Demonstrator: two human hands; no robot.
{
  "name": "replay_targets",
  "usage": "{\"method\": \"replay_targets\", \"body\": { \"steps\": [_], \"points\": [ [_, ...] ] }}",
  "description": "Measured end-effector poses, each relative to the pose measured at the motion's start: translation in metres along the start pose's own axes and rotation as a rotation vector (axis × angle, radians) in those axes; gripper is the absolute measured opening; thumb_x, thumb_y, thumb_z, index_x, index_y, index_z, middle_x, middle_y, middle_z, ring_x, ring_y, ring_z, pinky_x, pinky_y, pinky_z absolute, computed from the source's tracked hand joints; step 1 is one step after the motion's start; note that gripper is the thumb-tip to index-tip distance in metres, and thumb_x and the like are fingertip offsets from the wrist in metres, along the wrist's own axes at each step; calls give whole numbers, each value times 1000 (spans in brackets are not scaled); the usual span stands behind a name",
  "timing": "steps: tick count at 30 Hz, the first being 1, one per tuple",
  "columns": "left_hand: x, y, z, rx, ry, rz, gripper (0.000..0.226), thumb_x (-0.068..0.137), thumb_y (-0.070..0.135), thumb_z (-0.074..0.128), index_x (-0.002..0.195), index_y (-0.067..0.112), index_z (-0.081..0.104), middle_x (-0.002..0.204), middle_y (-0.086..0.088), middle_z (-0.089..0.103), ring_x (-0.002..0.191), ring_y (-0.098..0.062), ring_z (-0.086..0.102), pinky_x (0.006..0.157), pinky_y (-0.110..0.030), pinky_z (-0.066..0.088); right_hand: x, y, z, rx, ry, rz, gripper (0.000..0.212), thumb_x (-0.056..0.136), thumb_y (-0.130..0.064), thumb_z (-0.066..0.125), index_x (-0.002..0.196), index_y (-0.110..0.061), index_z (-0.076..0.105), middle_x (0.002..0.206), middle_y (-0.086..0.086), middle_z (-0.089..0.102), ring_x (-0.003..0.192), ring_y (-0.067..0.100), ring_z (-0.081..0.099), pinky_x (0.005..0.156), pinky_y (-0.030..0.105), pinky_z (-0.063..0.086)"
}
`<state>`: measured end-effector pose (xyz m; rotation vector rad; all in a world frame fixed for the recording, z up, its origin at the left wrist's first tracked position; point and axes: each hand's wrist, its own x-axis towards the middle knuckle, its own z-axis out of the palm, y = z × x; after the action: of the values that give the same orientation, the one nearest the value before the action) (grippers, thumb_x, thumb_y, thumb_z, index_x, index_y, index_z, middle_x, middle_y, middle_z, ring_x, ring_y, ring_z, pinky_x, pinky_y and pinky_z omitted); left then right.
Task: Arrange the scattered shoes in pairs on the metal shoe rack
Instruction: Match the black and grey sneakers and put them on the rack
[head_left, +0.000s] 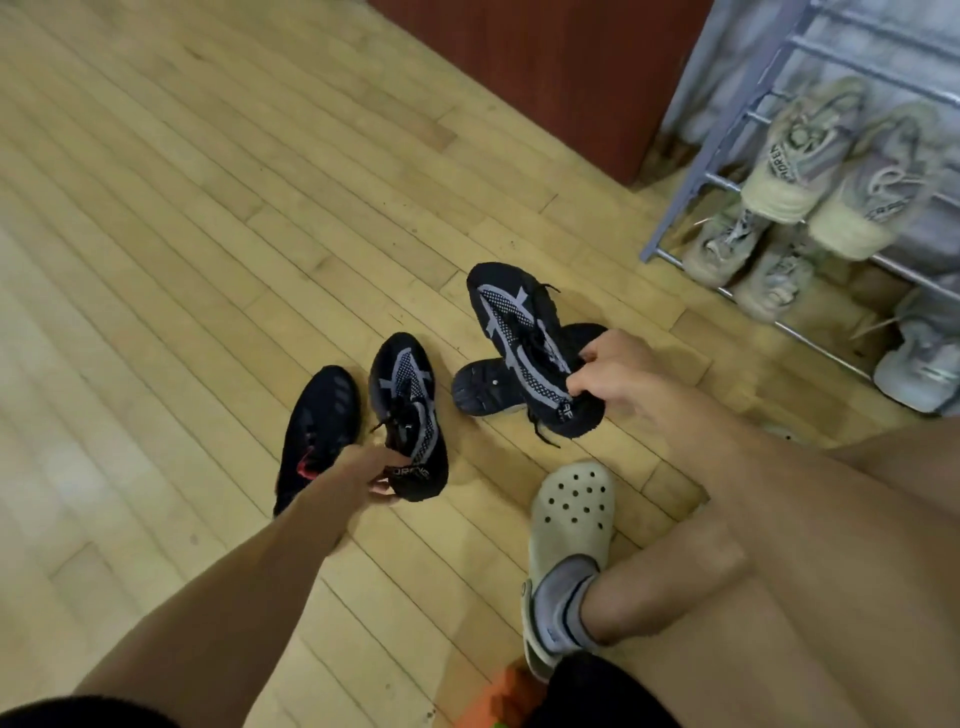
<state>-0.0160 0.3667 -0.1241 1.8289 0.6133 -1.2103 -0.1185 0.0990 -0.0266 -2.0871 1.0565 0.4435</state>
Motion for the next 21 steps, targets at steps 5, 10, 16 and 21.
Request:
{"method": "replay_targets", "body": {
  "steps": [5, 10, 16, 21],
  "points": [
    [-44, 7, -49, -116, 135, 142, 41, 77, -3, 71, 114, 1, 53, 102, -16, 62, 90, -34, 61, 75, -47, 56, -19, -27, 1, -76, 41, -59, 30, 70, -21, 74, 99, -18, 74, 97, 1, 74, 89, 21, 66, 77, 32, 56],
    [-103, 48, -71, -126, 82, 331, 37, 79, 3, 74, 112, -5, 58, 108, -16, 63, 98, -30, 61, 80, -44, 56, -46, -69, -14, 8, 84, -153, 43, 67, -19, 76, 110, -14, 72, 108, 3, 72, 98, 22, 67, 88, 39, 57],
    [-163, 109, -36, -136, -4, 589, 26, 80, 8, 73, 103, -2, 64, 104, -18, 69, 82, -26, 65, 65, -37, 58, -88, -91, -74, 111, 191, -209, 55, 70, -25, 77, 123, -17, 67, 112, -1, 70, 91, 18, 67, 80, 30, 55],
    [-207, 152, 22, -55, -117, 732, 36, 78, 4, 74, 111, -7, 63, 95, -15, 69, 76, -22, 64, 68, -41, 59, -131, -59, -135, 391, 359, -113, 35, 71, -16, 76, 101, 0, 74, 88, 13, 76, 66, 24, 71, 64, 32, 62]
  ]
}}
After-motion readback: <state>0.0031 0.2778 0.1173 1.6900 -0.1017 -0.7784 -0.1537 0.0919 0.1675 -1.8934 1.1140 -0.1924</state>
